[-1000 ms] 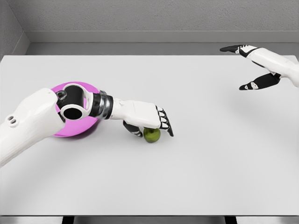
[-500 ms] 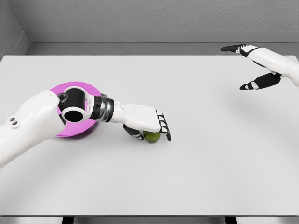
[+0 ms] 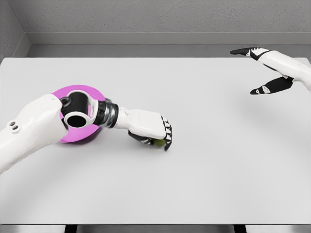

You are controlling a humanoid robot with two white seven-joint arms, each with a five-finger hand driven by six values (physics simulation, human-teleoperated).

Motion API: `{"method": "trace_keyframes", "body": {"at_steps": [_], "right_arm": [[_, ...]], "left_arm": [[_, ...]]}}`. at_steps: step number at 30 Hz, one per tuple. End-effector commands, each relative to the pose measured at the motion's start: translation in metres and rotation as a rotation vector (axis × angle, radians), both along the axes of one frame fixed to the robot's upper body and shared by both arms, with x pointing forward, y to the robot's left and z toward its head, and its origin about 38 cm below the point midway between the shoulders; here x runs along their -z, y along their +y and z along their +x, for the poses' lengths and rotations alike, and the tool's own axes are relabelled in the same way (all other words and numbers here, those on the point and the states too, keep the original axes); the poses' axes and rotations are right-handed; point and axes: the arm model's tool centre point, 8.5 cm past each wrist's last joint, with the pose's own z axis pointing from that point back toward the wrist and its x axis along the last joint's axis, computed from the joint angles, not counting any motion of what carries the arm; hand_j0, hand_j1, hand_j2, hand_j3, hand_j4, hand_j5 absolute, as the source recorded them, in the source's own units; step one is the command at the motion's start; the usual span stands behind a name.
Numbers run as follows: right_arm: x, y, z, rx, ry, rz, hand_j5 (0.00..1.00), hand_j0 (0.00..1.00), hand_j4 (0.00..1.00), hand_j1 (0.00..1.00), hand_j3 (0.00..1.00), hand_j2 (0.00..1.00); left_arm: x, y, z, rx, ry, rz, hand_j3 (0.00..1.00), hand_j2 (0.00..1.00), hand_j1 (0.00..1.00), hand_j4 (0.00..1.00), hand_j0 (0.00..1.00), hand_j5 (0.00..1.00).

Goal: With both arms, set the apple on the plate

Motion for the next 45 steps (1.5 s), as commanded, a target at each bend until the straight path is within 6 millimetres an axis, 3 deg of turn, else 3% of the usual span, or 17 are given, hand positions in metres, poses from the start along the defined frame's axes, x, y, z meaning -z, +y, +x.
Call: {"method": "trace_keyframes", "body": {"at_steps": [1,6,11,13,17,22,24,27,29,34,37,39,42,45], "right_arm": [[0.000,0.000,0.000,0.002,0.002,0.008,1.00,1.00,1.00,1.00,1.00,1.00],[-0.001,0.000,0.000,0.002,0.000,0.008,1.00,1.00,1.00,1.00,1.00,1.00],[-0.001,0.000,0.000,0.002,0.000,0.008,1.00,1.00,1.00,1.00,1.00,1.00],[-0.001,0.000,0.000,0.002,0.000,0.008,1.00,1.00,1.00,1.00,1.00,1.00],[-0.002,0.000,0.001,0.001,-0.002,0.006,1.00,1.00,1.00,1.00,1.00,1.00],[-0.003,0.000,0.001,0.001,-0.005,0.006,1.00,1.00,1.00,1.00,1.00,1.00],[-0.004,0.000,0.002,0.001,-0.006,0.006,1.00,1.00,1.00,1.00,1.00,1.00],[-0.004,0.000,0.002,0.001,-0.006,0.006,1.00,1.00,1.00,1.00,1.00,1.00],[-0.002,0.002,0.001,-0.003,-0.002,0.004,1.00,1.00,1.00,1.00,1.00,1.00],[0.000,0.003,0.001,-0.006,0.004,0.002,1.00,1.00,1.00,1.00,1.00,1.00],[0.000,0.003,0.001,-0.006,0.004,0.002,1.00,1.00,1.00,1.00,1.00,1.00],[-0.001,0.003,0.001,-0.007,0.003,0.002,1.00,1.00,1.00,1.00,1.00,1.00],[0.000,0.003,0.001,-0.006,0.004,0.002,1.00,1.00,1.00,1.00,1.00,1.00],[0.001,0.003,0.001,-0.006,0.006,0.002,1.00,1.00,1.00,1.00,1.00,1.00]], "left_arm": [[-0.002,0.008,0.003,-0.019,0.004,-0.002,0.45,0.45,0.45,0.45,0.45,0.45],[-0.031,0.056,0.022,-0.132,-0.006,-0.041,0.41,0.41,0.41,0.41,0.41,0.41],[-0.060,0.139,0.034,-0.304,-0.041,-0.035,0.41,0.41,0.41,0.41,0.41,0.41],[-0.061,0.164,0.034,-0.353,-0.041,-0.012,0.41,0.41,0.41,0.41,0.41,0.41],[-0.047,0.183,0.029,-0.394,-0.011,0.017,0.41,0.41,0.41,0.41,0.41,0.41],[-0.033,0.223,0.046,-0.532,0.023,0.044,0.44,0.44,0.44,0.44,0.44,0.44],[-0.030,0.226,0.047,-0.544,0.029,0.046,0.49,0.49,0.49,0.49,0.49,0.49],[-0.030,0.224,0.048,-0.543,0.034,0.032,0.89,0.89,0.89,0.89,0.89,0.89],[-0.030,0.223,0.047,-0.545,0.046,0.015,1.00,1.00,1.00,1.00,1.00,1.00],[-0.033,0.220,0.049,-0.542,0.046,-0.002,1.00,1.00,1.00,1.00,1.00,1.00],[-0.039,0.216,0.048,-0.552,0.105,-0.102,1.00,1.00,1.00,1.00,1.00,1.00],[-0.047,0.223,0.052,-0.571,0.089,-0.114,1.00,1.00,1.00,1.00,1.00,1.00],[-0.042,0.241,0.056,-0.630,0.099,-0.103,1.00,1.00,1.00,1.00,1.00,1.00],[-0.043,0.245,0.058,-0.643,0.097,-0.104,1.00,1.00,1.00,1.00,1.00,1.00]]}}
